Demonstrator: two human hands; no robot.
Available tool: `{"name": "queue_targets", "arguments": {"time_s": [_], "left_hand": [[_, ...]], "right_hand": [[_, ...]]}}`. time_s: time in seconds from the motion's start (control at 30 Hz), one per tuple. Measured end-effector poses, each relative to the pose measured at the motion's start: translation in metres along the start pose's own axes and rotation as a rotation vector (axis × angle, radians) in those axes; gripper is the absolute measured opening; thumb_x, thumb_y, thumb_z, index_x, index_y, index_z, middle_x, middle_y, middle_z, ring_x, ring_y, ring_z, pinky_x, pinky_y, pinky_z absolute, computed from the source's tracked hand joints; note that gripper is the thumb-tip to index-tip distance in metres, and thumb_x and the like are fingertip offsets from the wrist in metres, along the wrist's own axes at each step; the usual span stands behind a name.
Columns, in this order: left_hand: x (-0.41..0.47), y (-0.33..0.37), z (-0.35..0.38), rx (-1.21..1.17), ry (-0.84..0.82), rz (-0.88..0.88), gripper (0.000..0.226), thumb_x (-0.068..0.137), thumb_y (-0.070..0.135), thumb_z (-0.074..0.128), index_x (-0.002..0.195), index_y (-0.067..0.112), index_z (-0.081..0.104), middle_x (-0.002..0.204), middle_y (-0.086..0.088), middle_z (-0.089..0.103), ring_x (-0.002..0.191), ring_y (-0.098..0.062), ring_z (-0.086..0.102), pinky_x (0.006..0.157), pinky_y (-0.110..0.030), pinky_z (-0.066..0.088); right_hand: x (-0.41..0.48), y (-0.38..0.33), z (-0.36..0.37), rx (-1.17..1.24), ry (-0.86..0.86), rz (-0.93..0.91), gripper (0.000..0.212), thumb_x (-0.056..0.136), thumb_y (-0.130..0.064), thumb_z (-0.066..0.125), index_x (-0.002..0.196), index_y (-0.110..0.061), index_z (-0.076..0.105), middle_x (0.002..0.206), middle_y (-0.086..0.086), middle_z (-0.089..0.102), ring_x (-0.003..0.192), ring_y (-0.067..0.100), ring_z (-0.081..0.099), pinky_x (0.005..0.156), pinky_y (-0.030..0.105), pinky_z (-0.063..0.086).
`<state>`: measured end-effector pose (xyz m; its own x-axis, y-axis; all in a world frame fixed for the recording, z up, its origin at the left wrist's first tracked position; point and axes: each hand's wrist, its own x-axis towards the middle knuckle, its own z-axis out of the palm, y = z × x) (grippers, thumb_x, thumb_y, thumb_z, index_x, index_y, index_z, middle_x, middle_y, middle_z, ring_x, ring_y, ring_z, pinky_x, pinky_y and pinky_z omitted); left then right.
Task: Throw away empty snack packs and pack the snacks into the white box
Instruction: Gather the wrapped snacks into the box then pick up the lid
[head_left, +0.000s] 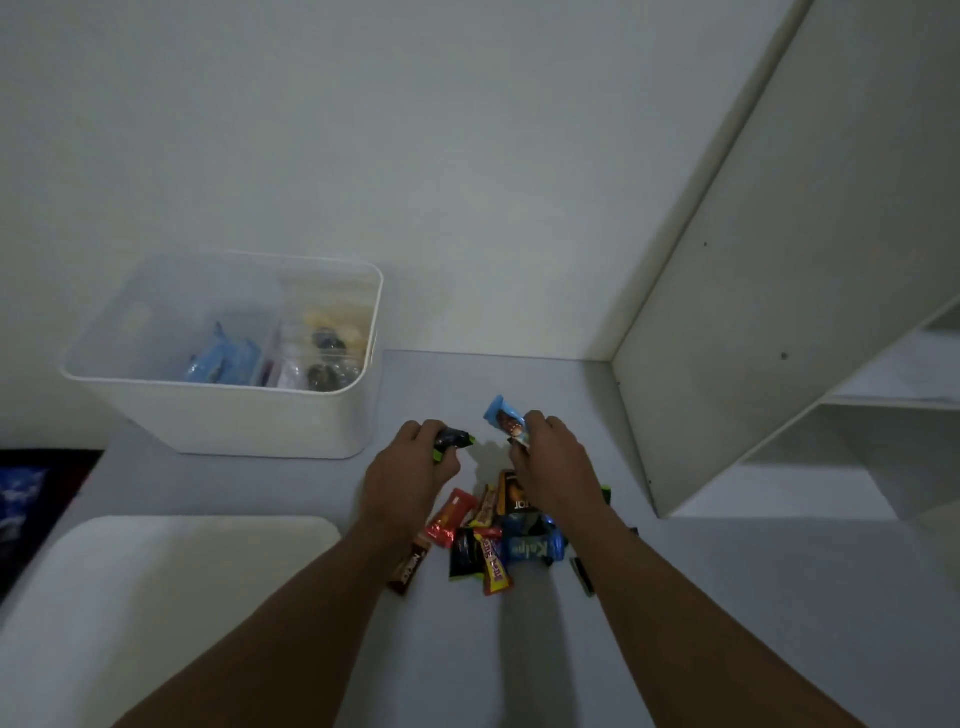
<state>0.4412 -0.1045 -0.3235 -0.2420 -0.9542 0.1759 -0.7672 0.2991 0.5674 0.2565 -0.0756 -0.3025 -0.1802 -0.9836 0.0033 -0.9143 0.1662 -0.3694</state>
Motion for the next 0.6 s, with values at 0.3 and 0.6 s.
{"name": "queue_targets", "arguments": {"time_s": [0.3,0.6], "left_hand": [[0.039,-0.005,-0.14,-0.085,0.242,0.008,0.021,0.087,0.026,0.064,0.106,0.017,0.065,0.096,-0.005,0.062,0.089,-0.025,0.061,0.07,-0.032,0.042],[0.074,-0.074,-0.224,-0.128,0.385,-0.159,0.024,0.088,0.027,0.065,0.107,0.013,0.065,0.092,-0.01,0.062,0.088,-0.028,0.059,0.07,-0.033,0.043]], "right_hand": [[0.038,-0.113,-0.072,0.06,0.107,-0.077,0.016,0.094,-0.026,0.052,0.101,-0.012,0.05,0.087,0.003,0.05,0.076,0.022,0.05,0.06,0.03,0.036],[0.078,-0.224,-0.051,0.089,0.139,-0.135,0.02,0.092,-0.027,0.051,0.104,-0.012,0.052,0.092,0.006,0.054,0.076,0.022,0.049,0.063,0.031,0.037]]}}
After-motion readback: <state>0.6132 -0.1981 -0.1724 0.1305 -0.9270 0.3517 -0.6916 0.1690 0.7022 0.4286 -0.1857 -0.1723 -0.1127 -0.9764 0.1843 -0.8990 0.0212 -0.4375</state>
